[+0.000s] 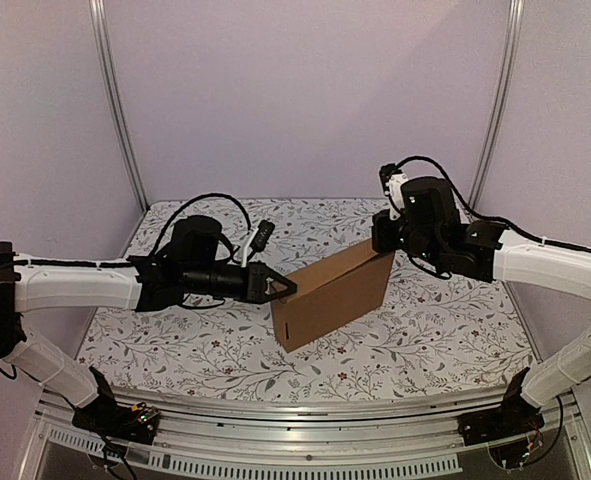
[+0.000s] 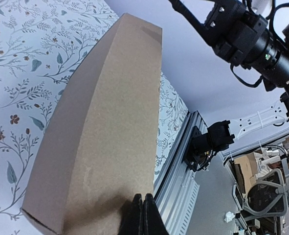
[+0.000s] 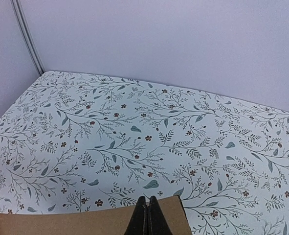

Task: Fold the paper box

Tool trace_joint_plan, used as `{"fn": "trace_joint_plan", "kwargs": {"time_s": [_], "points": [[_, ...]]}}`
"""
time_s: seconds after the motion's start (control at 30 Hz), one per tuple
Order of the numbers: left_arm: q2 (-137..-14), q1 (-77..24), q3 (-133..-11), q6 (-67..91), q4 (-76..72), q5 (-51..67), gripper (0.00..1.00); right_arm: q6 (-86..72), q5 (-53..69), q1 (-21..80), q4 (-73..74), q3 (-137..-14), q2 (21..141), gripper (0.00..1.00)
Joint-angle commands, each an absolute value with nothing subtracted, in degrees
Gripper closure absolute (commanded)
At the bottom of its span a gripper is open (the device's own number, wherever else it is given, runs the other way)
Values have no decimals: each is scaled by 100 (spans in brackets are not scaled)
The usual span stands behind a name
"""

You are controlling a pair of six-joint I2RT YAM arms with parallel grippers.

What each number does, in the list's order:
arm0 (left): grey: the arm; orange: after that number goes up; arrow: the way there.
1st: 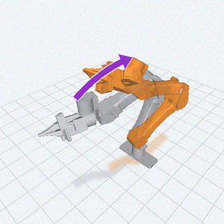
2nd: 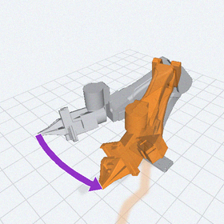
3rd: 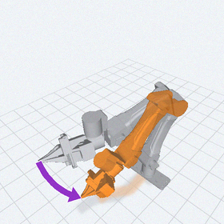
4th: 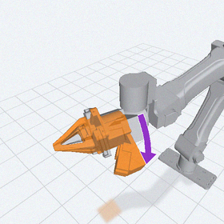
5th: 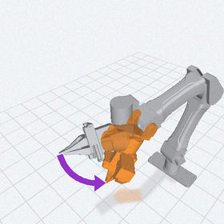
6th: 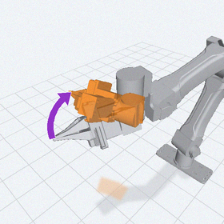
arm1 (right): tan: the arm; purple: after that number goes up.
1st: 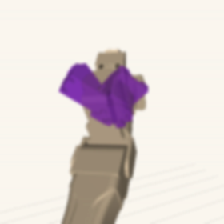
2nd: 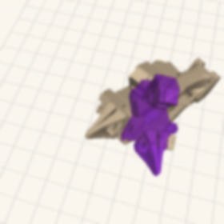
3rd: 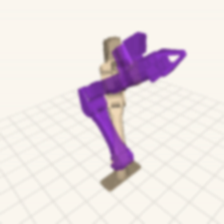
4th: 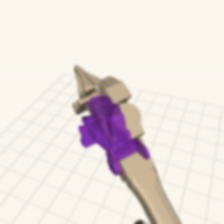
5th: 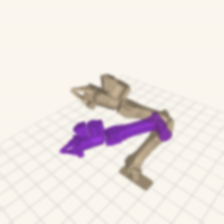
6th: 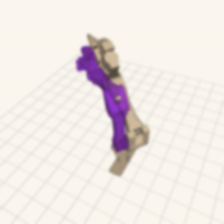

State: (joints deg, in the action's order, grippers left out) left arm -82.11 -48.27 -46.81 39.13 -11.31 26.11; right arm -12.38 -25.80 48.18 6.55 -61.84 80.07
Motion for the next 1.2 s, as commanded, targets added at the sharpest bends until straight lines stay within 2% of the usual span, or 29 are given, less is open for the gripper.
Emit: {"fn": "trace_joint_plan", "kwargs": {"time_s": [0.0,0.33,0.67,1.17], "points": [[-8470,-4852,-4596,3736,-138,2338,100,-1053,-1811,4321,1023,-6385,7977,100],[-8459,-4817,-4705,3666,-18,2355,100,-1576,-653,3535,1047,-6147,8321,100],[-8455,-4777,-4641,3625,-18,2355,100,-1995,-764,3537,792,-5091,8385,100],[-8442,-4749,-4673,3592,-18,2364,100,-1676,-922,3811,1356,-6056,7456,100]]}}
